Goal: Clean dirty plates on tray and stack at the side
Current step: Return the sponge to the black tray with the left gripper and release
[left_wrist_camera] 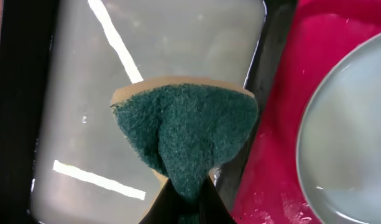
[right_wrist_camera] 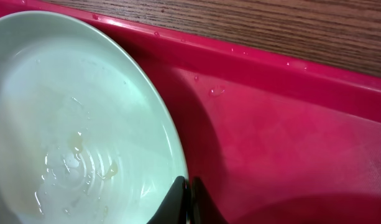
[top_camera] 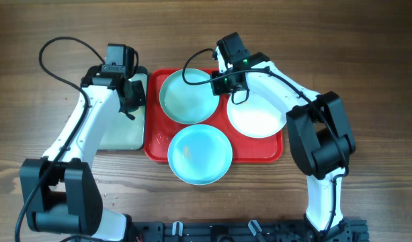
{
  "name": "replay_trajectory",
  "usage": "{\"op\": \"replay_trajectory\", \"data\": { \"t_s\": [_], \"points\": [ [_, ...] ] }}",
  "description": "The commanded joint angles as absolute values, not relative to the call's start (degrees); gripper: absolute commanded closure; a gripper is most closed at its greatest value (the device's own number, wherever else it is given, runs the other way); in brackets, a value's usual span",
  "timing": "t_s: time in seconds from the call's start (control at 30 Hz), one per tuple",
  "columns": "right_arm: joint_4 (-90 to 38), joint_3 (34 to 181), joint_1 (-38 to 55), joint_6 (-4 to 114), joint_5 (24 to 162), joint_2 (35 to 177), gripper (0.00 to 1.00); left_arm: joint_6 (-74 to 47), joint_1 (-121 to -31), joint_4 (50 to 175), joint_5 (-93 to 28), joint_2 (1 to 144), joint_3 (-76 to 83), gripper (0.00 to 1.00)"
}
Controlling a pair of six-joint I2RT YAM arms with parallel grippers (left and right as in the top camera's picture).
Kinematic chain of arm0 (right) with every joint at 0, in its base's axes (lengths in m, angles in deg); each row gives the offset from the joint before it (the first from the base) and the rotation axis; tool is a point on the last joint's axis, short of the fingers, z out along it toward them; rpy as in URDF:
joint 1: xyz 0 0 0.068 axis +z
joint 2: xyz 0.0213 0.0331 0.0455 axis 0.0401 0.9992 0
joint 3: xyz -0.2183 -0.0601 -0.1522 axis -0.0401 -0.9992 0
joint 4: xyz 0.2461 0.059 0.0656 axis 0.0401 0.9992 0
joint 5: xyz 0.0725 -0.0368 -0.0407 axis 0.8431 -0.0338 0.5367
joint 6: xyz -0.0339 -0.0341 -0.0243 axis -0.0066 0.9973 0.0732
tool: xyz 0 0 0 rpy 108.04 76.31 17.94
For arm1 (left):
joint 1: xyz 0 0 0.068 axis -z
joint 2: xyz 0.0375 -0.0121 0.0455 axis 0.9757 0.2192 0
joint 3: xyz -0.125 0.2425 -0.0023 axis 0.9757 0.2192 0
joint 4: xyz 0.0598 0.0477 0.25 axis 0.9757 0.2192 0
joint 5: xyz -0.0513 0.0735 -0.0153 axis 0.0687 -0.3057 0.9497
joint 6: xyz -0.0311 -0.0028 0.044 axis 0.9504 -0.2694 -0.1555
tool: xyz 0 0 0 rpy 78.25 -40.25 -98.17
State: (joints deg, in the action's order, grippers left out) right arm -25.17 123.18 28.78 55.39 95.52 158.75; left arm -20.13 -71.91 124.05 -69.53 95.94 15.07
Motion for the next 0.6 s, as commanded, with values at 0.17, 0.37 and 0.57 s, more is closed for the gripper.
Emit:
{"op": "replay_trajectory", "data": {
  "t_s": [0.17, 0.37, 0.57],
  "points": [
    [-25.61, 122.65, 29.13, 55.74, 96.66, 159.61, 0.96, -25.96, -77.2, 118.74, -71.26, 96.53, 21.26, 0.96],
    [-25.72, 122.65, 29.13, 55.74, 96.66, 159.61, 0.96, -32.26, -79.89, 114.11, -67.41, 96.57, 24.8, 0.96],
    [-25.72, 122.65, 29.13, 55.71, 96.66, 159.61, 0.95, -35.93, -79.89, 111.09, -67.39, 96.99, 26.96, 0.96]
  ]
}}
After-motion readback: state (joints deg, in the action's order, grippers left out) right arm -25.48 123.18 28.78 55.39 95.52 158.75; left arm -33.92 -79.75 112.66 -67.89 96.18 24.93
